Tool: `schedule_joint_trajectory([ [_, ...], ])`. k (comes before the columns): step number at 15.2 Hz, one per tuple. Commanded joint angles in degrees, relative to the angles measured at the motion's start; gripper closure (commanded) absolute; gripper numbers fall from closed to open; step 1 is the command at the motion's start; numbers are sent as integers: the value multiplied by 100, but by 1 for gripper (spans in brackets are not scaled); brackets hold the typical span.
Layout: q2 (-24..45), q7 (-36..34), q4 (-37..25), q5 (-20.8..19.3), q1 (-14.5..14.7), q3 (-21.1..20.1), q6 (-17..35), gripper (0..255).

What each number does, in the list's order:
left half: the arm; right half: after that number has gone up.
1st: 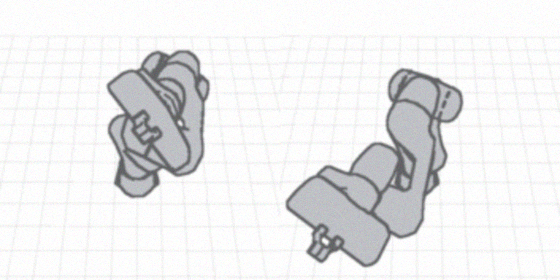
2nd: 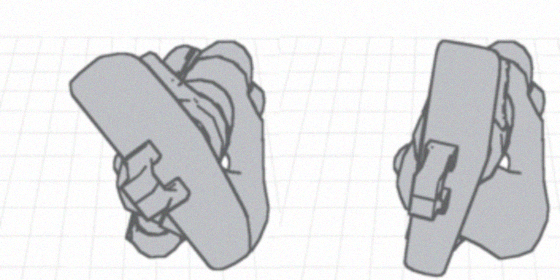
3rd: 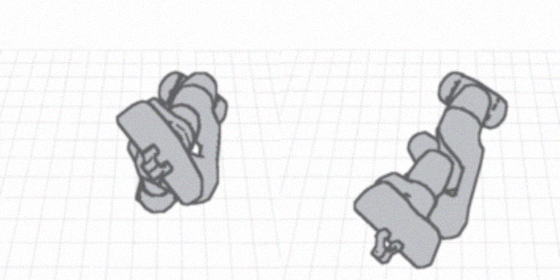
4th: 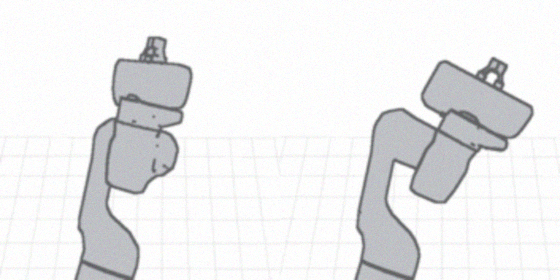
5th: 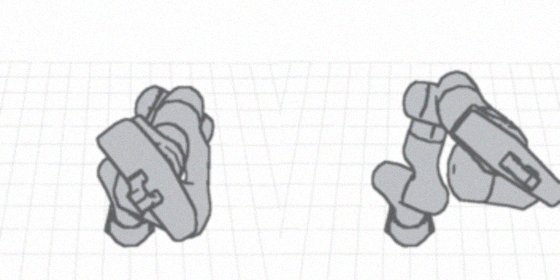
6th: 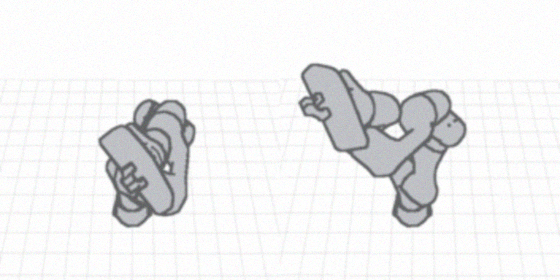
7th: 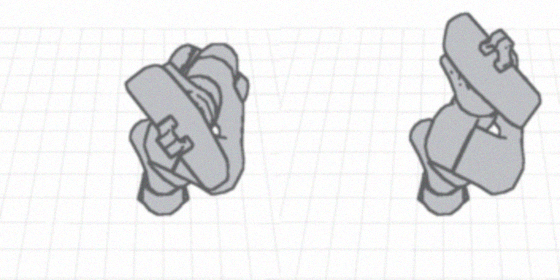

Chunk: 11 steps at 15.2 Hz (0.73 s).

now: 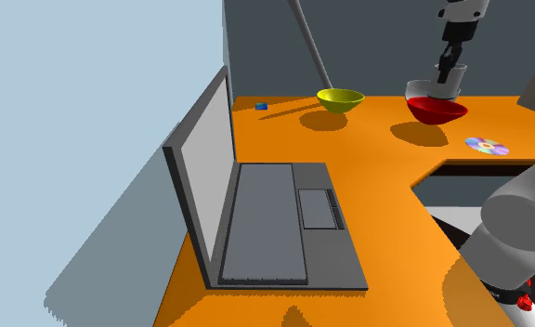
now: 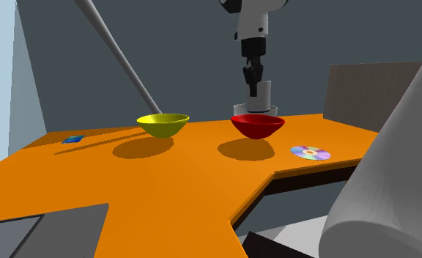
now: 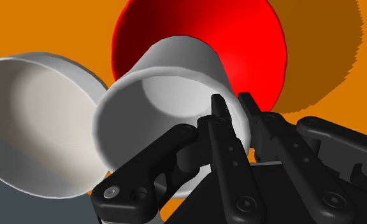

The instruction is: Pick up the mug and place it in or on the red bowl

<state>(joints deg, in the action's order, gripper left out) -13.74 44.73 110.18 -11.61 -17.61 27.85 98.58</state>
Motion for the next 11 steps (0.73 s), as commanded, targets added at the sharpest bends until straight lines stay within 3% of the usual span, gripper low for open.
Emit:
schedule_joint_trajectory([
  [1, -8, -27, 145, -8, -1, 2, 139, 255],
  [11, -14, -43, 295, -19, -7, 12, 283, 255],
])
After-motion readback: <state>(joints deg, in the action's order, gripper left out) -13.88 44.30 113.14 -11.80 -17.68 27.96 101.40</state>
